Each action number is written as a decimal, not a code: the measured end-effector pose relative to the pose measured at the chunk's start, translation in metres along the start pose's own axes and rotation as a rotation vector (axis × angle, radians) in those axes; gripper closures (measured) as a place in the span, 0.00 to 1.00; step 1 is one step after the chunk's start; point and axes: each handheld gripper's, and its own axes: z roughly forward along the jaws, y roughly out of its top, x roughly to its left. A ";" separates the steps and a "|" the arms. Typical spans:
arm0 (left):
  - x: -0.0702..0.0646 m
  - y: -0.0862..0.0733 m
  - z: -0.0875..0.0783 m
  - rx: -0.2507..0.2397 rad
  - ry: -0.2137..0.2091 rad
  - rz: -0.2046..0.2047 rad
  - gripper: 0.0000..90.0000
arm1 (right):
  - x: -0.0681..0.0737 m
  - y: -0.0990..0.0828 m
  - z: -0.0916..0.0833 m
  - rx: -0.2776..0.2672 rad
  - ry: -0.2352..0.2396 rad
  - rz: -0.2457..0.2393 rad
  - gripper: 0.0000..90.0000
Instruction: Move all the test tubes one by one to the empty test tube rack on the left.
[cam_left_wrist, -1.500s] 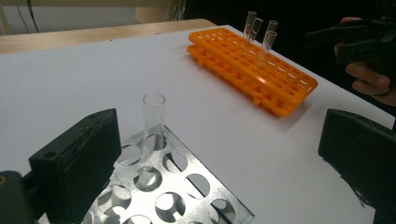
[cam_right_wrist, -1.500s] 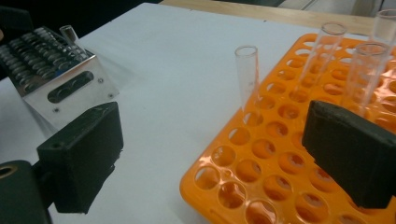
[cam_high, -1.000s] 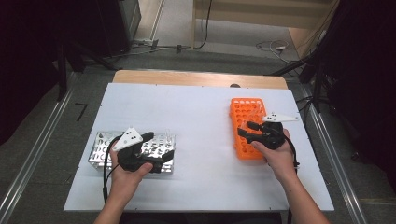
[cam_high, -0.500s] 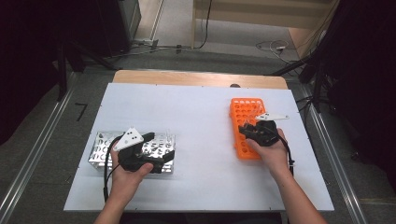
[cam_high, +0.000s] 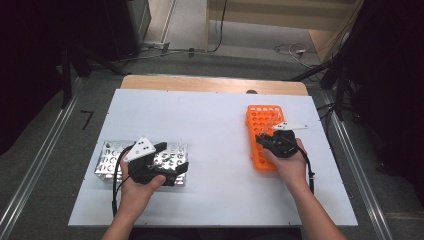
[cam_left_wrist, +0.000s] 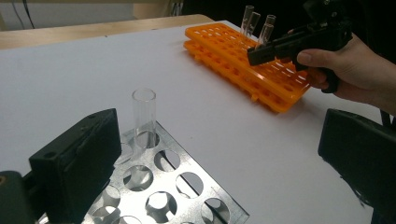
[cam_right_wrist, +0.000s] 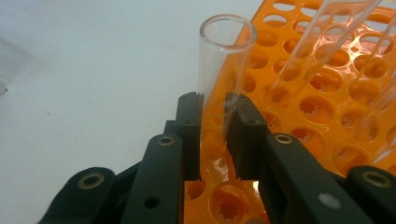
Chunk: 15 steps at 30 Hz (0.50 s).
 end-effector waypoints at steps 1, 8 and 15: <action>0.000 0.000 0.000 0.001 0.000 0.001 0.00 | 0.000 0.000 -0.001 -0.007 0.002 0.001 0.82; -0.002 0.001 0.002 0.003 -0.006 0.002 0.00 | -0.002 0.002 -0.014 -0.067 0.019 0.005 0.82; -0.007 0.003 0.003 -0.001 -0.017 0.012 0.00 | 0.001 0.006 -0.035 -0.120 0.048 -0.015 0.82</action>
